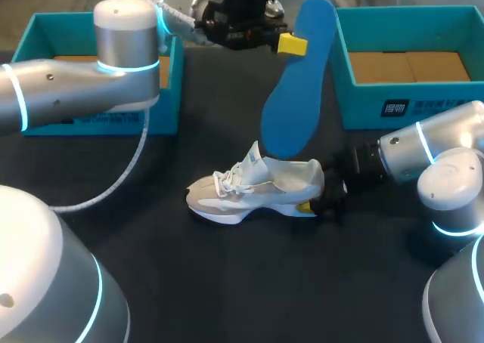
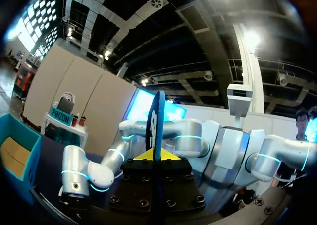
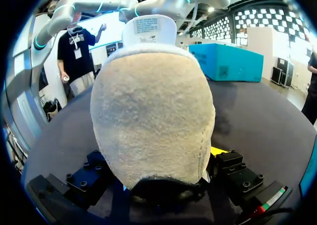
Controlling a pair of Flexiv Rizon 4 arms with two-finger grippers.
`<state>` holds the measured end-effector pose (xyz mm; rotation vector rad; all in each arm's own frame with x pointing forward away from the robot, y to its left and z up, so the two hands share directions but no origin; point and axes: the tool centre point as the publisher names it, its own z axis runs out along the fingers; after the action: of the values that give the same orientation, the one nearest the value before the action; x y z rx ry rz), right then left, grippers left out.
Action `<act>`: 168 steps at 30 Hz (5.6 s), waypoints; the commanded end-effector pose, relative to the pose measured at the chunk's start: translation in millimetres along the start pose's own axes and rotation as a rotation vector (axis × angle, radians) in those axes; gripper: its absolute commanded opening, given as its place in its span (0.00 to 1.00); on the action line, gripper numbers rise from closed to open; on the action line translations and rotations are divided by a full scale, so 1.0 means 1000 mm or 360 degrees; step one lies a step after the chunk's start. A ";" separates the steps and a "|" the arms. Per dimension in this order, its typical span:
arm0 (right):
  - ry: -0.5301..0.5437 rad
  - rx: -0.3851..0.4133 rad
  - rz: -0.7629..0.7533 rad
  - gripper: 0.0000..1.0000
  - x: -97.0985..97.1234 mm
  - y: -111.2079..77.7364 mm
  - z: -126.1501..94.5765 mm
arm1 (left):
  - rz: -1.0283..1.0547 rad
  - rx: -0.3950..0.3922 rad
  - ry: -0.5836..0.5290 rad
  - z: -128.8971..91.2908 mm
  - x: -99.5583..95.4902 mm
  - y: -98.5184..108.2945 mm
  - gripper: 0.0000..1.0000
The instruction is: Take the shoe out of the shoebox, open the shoe tongue, remove and reinsert the insole, then place the shoe into the shoebox
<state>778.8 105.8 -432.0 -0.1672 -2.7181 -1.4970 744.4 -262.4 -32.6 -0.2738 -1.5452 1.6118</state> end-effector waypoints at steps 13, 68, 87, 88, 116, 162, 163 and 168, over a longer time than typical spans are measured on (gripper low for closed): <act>0.0000 0.0004 0.0001 0.00 0.001 -0.007 0.012 | -0.0251 -0.0041 -0.0584 0.005 0.055 -0.005 0.00; 0.0000 0.0004 0.0001 0.00 0.001 -0.007 0.012 | -0.0082 0.0218 -0.0915 0.089 0.069 -0.049 0.00; 0.0000 0.0004 0.0001 0.00 0.001 -0.007 0.012 | 0.0011 0.0273 -0.0966 0.085 0.076 -0.045 0.00; 0.0000 0.0004 0.0001 0.00 0.001 -0.007 0.012 | 0.0011 0.0273 -0.0966 0.085 0.076 -0.045 0.00; 0.0000 0.0004 0.0001 0.00 0.001 -0.007 0.012 | -0.0418 0.0566 -0.0921 0.078 0.103 -0.034 0.00; 0.0000 0.0004 0.0001 0.45 0.001 -0.007 0.012 | -0.0441 0.0590 -0.0922 0.072 0.105 -0.022 0.00; 0.0000 0.0004 0.0001 0.69 0.001 -0.007 0.012 | -0.0441 0.0590 -0.0922 0.072 0.105 -0.022 0.00; 0.0000 0.0004 0.0001 1.00 0.001 -0.007 0.012 | -0.0441 0.0590 -0.0922 0.072 0.105 -0.022 0.00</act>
<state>778.5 106.2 -433.5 -0.1666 -2.7188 -1.4960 643.6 -242.7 44.7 0.6314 -1.5609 1.7903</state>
